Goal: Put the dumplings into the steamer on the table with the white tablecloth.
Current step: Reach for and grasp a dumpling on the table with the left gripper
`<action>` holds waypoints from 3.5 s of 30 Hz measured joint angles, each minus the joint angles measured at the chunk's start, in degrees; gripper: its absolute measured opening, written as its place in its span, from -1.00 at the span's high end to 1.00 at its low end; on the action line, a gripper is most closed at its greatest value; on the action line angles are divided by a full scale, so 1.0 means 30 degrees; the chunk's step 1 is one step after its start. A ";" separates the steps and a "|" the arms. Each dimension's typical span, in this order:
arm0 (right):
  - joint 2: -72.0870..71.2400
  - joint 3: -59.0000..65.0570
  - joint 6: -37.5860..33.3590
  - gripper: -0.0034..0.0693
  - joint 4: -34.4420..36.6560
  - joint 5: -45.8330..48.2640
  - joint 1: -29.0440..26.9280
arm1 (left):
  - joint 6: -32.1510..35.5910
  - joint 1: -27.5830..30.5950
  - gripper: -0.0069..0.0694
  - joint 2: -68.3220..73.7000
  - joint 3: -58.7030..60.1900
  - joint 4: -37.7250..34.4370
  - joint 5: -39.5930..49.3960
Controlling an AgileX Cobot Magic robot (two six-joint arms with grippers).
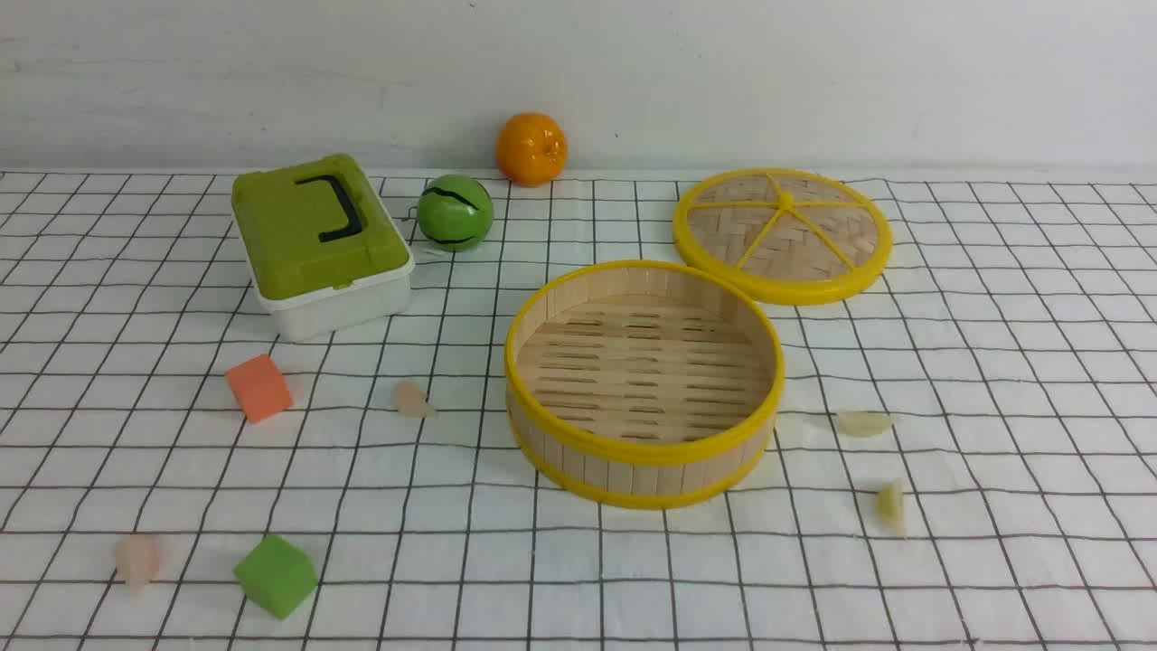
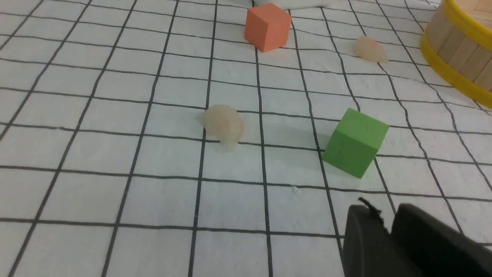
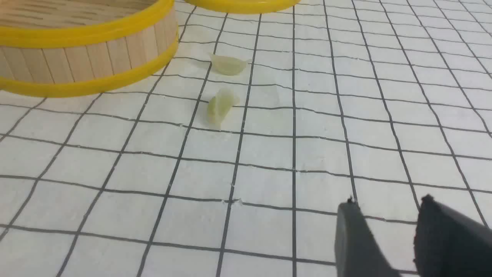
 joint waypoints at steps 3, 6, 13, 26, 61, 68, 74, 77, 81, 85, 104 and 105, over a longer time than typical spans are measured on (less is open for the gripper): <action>0.0000 0.0000 0.0000 0.25 0.0000 0.0000 0.0000 | 0.0000 0.0000 0.55 0.0000 0.0000 0.0000 0.0000; 0.0000 0.0000 0.0000 0.25 0.0000 0.0000 0.0000 | 0.0000 0.0000 0.55 0.0000 0.0000 0.0000 0.0000; 0.0000 0.0000 0.0000 0.25 0.0000 0.0000 0.0000 | 0.0000 0.0000 0.55 0.0000 0.0000 0.0000 0.0000; 0.0000 0.0000 0.0000 0.25 0.0000 0.0000 0.0000 | 0.0000 0.0000 0.55 0.0000 0.0000 0.0000 0.0000; 0.0000 0.0000 -0.0094 0.25 -0.0530 0.0000 0.0000 | 0.0057 0.0000 0.48 0.0000 0.0000 0.0018 -0.9244; 0.0000 0.0000 -0.0209 0.25 -0.0654 0.0000 0.0000 | 0.0057 0.0000 0.46 0.0000 0.0000 -0.0057 -1.3162; 0.0000 0.0000 -0.0226 0.25 -0.0654 0.0000 0.0000 | -0.1146 0.0000 0.44 0.0000 0.0000 -0.0449 -1.4872; 0.0000 0.0000 -0.0221 0.25 -0.0654 0.0000 0.0000 | -0.5969 0.0000 0.44 0.0000 0.0000 -0.0502 -1.6507; 0.0000 0.0000 -0.0221 0.25 -0.0654 0.0000 0.0000 | -0.9324 0.0000 0.44 0.0000 -0.0179 -0.0502 -1.7741; 0.0000 0.0000 -0.0221 0.25 -0.0654 0.0000 0.0000 | -0.9955 0.0000 0.52 0.0210 -0.3384 0.0276 -1.4452; 0.0000 0.0000 -0.0221 0.25 -0.0669 0.0000 0.0000 | -0.5656 0.0000 0.85 1.8507 -1.6647 0.1741 0.6464; 0.0000 0.0000 -0.0221 0.25 -0.0669 0.0000 0.0000 | -0.6005 0.0000 0.85 1.9454 -1.6900 0.1741 0.6708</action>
